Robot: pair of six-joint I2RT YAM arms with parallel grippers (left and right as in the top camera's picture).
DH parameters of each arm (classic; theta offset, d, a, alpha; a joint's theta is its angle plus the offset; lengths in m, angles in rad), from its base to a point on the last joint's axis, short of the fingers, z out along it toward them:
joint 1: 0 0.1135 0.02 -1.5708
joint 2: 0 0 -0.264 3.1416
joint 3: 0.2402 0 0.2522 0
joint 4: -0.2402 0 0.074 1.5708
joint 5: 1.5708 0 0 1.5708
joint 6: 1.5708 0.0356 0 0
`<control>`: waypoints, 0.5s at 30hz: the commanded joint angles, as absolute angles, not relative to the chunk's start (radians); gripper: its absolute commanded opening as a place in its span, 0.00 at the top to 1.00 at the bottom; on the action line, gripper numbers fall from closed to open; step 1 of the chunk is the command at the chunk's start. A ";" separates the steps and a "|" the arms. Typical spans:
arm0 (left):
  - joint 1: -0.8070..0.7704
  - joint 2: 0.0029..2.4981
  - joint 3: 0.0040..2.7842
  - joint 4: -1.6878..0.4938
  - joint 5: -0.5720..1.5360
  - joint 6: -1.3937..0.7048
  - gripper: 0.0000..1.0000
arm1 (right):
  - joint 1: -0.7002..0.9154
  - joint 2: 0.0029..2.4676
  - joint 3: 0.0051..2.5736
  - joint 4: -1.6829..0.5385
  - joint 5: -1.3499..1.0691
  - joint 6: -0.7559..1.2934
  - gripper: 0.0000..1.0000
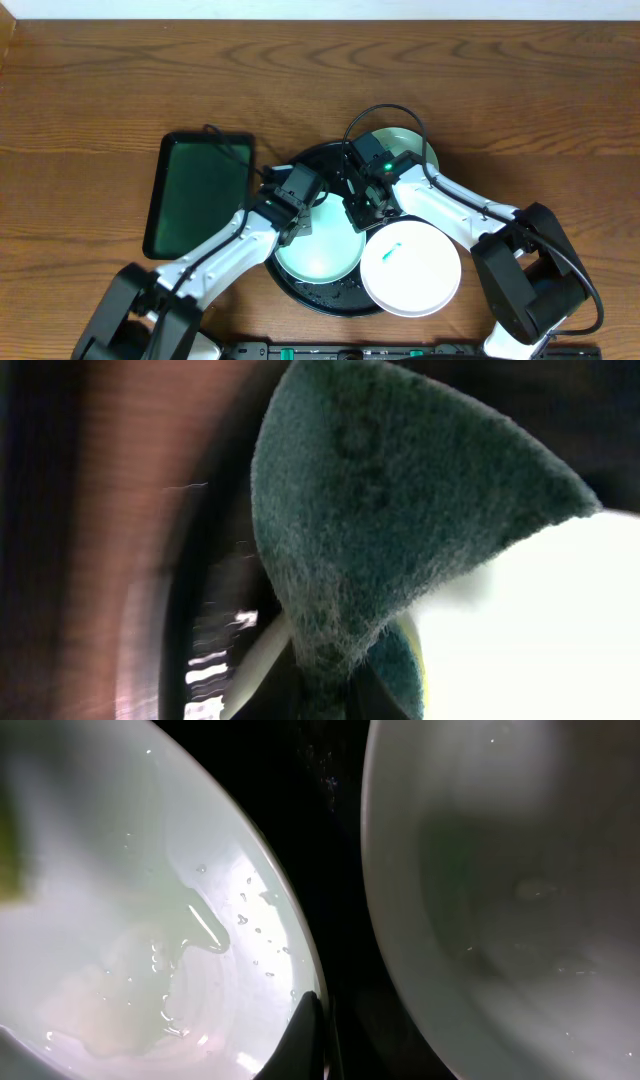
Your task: Clean dirty plates on tray and stack at the side
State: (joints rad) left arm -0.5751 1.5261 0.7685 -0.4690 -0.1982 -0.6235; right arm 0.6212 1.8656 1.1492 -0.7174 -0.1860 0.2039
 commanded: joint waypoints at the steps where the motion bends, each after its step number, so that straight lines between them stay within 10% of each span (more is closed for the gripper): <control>1: -0.553 1.432 0.753 -0.533 -0.539 -0.619 0.93 | 0.609 1.852 1.144 -0.725 -0.128 0.194 0.99; 15: -0.498 0.957 0.753 -0.577 -0.480 -0.626 0.93 | 0.668 1.850 1.367 -0.852 -0.023 0.170 0.99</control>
